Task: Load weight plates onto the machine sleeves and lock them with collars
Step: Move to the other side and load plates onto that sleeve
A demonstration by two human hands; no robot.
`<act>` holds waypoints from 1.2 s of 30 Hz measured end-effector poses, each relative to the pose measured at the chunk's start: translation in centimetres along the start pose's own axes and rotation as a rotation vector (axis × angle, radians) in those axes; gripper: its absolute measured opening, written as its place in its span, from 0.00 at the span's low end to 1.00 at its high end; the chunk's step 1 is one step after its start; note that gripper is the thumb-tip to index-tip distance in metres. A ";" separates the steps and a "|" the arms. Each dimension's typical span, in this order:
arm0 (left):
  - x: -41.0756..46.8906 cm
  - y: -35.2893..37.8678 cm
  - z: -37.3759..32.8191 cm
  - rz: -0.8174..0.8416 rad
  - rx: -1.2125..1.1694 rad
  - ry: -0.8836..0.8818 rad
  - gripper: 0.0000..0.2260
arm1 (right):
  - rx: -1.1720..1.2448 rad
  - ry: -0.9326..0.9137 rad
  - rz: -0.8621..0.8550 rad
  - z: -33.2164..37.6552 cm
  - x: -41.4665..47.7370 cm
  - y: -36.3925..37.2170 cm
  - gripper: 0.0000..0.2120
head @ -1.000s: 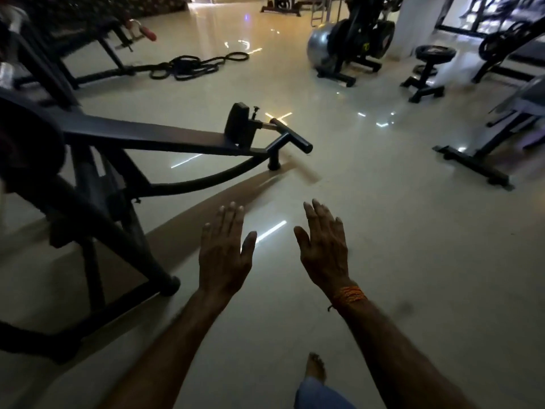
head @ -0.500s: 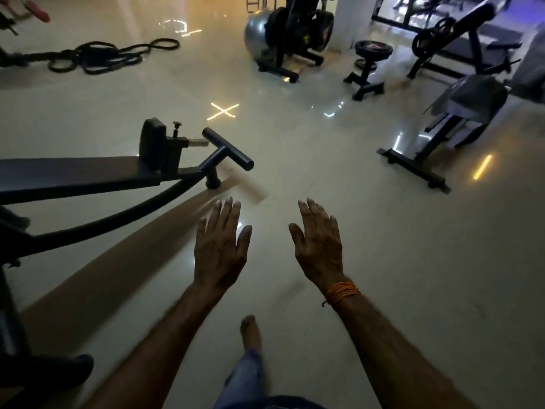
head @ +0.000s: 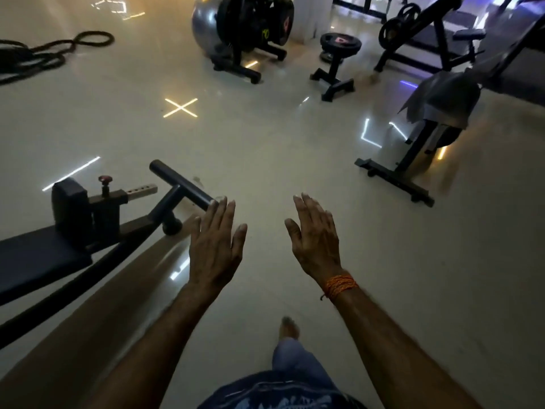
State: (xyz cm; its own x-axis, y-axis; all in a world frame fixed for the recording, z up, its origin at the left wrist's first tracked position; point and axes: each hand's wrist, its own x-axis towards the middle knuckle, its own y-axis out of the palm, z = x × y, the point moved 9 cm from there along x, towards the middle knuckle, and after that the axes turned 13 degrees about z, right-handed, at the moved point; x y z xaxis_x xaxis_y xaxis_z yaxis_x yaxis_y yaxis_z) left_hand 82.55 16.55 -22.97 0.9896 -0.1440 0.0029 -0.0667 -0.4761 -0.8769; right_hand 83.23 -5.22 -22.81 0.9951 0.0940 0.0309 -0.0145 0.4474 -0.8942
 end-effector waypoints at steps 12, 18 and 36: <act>32.5 -1.8 7.7 -0.057 -0.034 -0.268 0.31 | -0.065 -0.205 0.162 -1.7 39.0 1.2 0.26; 47.2 -4.7 14.2 -0.161 -0.106 -0.380 0.29 | -0.089 -0.344 0.217 2.1 58.4 2.9 0.27; 79.2 -20.1 44.3 -0.371 -0.079 -0.784 0.29 | -0.074 -0.757 0.485 29.3 105.2 19.3 0.27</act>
State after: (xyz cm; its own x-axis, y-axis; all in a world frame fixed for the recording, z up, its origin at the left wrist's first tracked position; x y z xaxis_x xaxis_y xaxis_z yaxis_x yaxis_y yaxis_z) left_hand 167.92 53.14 -26.36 0.7499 0.6572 -0.0759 0.2974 -0.4373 -0.8487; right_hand 184.73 39.37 -23.78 0.5503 0.8296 -0.0946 -0.3832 0.1503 -0.9114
